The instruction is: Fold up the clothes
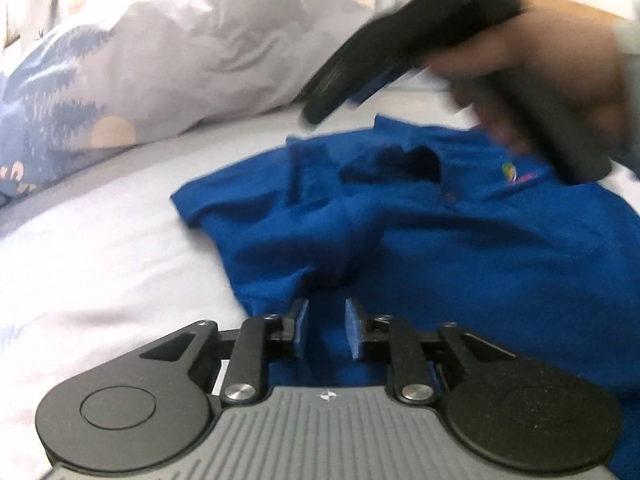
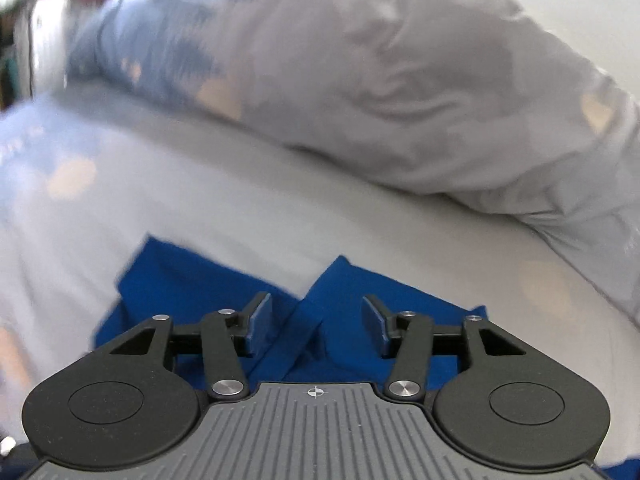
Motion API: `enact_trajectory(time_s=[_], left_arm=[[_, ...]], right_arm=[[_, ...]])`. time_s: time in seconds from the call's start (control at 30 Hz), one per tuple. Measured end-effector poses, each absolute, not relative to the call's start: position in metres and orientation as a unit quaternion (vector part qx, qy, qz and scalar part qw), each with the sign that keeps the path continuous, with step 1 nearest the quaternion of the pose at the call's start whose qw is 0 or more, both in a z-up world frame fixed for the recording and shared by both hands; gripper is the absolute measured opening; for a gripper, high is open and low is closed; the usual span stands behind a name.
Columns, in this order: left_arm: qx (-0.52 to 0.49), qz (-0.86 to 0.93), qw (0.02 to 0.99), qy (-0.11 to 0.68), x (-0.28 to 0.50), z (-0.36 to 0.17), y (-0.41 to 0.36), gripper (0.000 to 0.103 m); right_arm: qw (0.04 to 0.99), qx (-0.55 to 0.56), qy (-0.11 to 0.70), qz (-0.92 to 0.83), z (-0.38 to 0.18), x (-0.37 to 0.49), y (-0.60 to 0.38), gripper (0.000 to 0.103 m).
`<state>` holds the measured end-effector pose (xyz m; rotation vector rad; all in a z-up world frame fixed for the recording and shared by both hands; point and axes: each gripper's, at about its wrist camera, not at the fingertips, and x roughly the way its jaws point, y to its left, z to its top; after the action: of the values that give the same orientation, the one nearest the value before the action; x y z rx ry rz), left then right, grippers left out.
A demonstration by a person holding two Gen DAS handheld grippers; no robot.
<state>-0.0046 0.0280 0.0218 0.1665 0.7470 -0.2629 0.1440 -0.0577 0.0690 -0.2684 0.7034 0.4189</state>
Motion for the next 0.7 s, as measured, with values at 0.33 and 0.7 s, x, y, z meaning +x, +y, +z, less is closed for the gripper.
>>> enact_trajectory(time_s=[0.33, 0.7], left_arm=[[0.084, -0.161, 0.909, 0.375, -0.015, 0.023, 0.038, 0.048], [0.049, -0.163, 0.904, 0.393, -0.018, 0.026, 0.055, 0.05]], right_arm=[[0.897, 0.016, 0.379, 0.227, 0.052, 0.047, -0.073, 0.053], [0.869, 0.017, 0.454, 0.194, 0.034, 0.033, -0.092, 0.043]])
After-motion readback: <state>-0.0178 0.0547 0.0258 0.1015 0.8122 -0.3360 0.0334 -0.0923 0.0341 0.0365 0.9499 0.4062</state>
